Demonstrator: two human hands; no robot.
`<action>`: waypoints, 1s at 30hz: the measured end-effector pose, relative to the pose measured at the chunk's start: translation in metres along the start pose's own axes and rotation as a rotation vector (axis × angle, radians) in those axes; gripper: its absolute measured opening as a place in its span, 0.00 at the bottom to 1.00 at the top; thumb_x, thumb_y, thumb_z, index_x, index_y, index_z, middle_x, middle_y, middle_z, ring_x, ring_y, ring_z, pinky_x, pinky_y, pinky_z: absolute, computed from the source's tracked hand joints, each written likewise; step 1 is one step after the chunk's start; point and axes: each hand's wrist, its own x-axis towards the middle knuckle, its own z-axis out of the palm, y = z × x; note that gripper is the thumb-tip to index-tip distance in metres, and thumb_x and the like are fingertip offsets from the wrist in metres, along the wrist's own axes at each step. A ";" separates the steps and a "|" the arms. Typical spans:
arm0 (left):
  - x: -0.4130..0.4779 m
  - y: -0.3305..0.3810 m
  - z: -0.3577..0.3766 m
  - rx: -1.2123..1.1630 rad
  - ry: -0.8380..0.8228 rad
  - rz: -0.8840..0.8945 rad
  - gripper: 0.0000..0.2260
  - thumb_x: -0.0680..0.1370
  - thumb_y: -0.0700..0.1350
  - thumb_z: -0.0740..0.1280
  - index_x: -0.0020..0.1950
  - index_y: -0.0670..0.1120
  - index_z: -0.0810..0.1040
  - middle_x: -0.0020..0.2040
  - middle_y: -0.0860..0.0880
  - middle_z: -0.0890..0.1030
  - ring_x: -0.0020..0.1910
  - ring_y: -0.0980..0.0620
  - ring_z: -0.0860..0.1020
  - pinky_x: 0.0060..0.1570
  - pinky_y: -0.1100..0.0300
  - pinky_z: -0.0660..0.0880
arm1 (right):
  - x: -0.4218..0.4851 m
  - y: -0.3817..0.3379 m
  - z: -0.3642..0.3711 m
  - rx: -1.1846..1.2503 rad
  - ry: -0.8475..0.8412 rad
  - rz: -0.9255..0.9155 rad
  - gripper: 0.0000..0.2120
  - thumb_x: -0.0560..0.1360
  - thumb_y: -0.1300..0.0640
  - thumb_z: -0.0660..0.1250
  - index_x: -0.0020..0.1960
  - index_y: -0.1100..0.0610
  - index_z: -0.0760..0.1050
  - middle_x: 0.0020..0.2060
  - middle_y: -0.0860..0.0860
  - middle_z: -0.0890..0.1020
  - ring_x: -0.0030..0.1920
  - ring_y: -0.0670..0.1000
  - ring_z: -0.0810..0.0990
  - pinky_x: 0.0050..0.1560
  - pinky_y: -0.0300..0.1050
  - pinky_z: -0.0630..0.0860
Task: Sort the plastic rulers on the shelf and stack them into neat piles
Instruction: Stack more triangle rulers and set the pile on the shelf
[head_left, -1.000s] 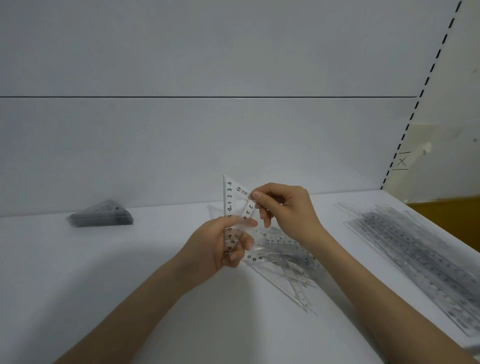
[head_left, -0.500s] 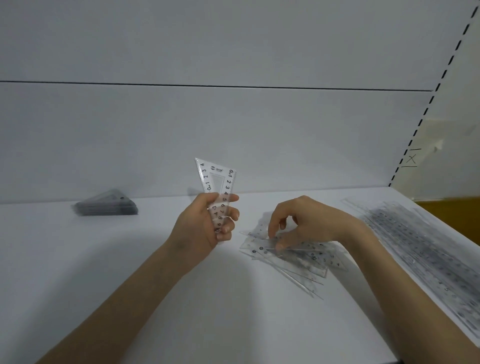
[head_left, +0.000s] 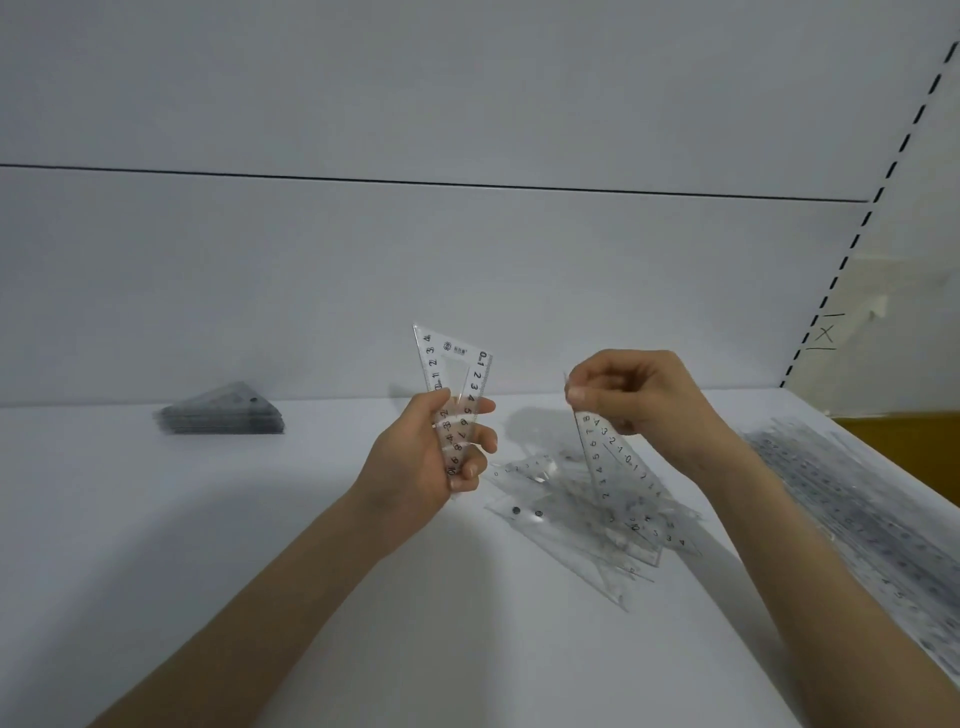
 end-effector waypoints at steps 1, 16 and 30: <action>0.000 0.000 0.000 0.005 -0.004 -0.003 0.18 0.80 0.49 0.51 0.51 0.39 0.75 0.32 0.43 0.75 0.22 0.52 0.67 0.24 0.64 0.59 | 0.000 -0.001 0.001 0.084 0.042 0.009 0.07 0.64 0.58 0.73 0.39 0.61 0.80 0.28 0.51 0.79 0.24 0.46 0.65 0.25 0.34 0.60; -0.008 -0.002 0.009 0.055 -0.030 -0.053 0.18 0.80 0.49 0.52 0.53 0.38 0.76 0.32 0.43 0.76 0.23 0.51 0.66 0.26 0.62 0.59 | 0.000 -0.007 0.025 0.448 0.294 0.025 0.06 0.76 0.62 0.66 0.40 0.61 0.75 0.31 0.55 0.80 0.19 0.47 0.67 0.22 0.34 0.65; -0.008 0.010 0.005 -0.224 0.023 0.253 0.21 0.72 0.57 0.57 0.50 0.40 0.76 0.32 0.43 0.76 0.25 0.52 0.68 0.25 0.63 0.63 | -0.007 -0.001 0.048 0.055 -0.017 0.095 0.03 0.72 0.63 0.71 0.42 0.62 0.82 0.32 0.56 0.83 0.30 0.49 0.76 0.29 0.37 0.67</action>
